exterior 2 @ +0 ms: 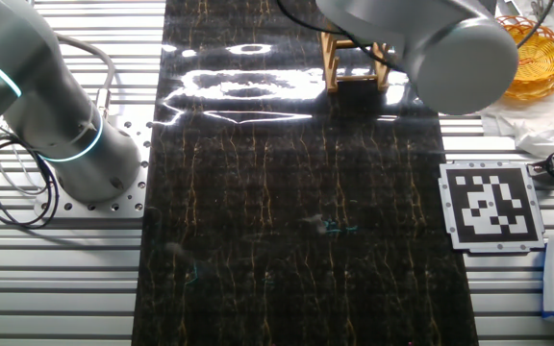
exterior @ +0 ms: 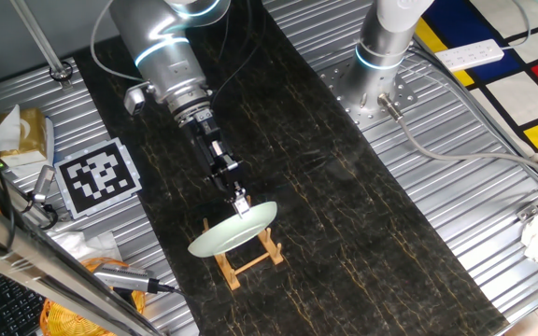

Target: Put the dish on the dish rack

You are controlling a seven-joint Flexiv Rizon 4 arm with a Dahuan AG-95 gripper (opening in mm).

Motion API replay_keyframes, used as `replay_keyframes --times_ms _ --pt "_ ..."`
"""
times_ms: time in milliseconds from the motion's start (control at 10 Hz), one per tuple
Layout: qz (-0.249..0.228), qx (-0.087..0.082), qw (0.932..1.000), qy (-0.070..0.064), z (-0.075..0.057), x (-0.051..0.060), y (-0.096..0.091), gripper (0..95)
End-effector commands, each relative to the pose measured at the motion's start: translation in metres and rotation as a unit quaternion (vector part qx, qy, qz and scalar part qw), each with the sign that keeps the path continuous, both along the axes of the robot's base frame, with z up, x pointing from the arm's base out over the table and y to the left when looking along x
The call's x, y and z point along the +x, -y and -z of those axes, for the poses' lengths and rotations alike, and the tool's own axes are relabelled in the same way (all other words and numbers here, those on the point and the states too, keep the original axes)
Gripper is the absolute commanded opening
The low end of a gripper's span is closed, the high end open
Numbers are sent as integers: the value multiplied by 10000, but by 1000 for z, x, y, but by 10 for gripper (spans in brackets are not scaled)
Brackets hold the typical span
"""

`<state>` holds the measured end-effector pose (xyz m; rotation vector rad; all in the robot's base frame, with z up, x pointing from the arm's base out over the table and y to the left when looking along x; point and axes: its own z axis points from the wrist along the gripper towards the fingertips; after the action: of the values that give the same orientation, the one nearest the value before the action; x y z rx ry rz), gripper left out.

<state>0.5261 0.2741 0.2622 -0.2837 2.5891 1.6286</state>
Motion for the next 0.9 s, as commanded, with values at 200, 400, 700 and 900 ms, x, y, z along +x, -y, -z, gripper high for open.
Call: replay_keyframes --times_ms 200,400,700,900 --pt "-30 37 10000 38 3 0 0 0" --pt "-70 36 9999 73 6 -2 -1 0" --pt "-105 98 9998 143 9 -3 -1 0" --pt "-109 107 9998 156 9 -3 -1 0"
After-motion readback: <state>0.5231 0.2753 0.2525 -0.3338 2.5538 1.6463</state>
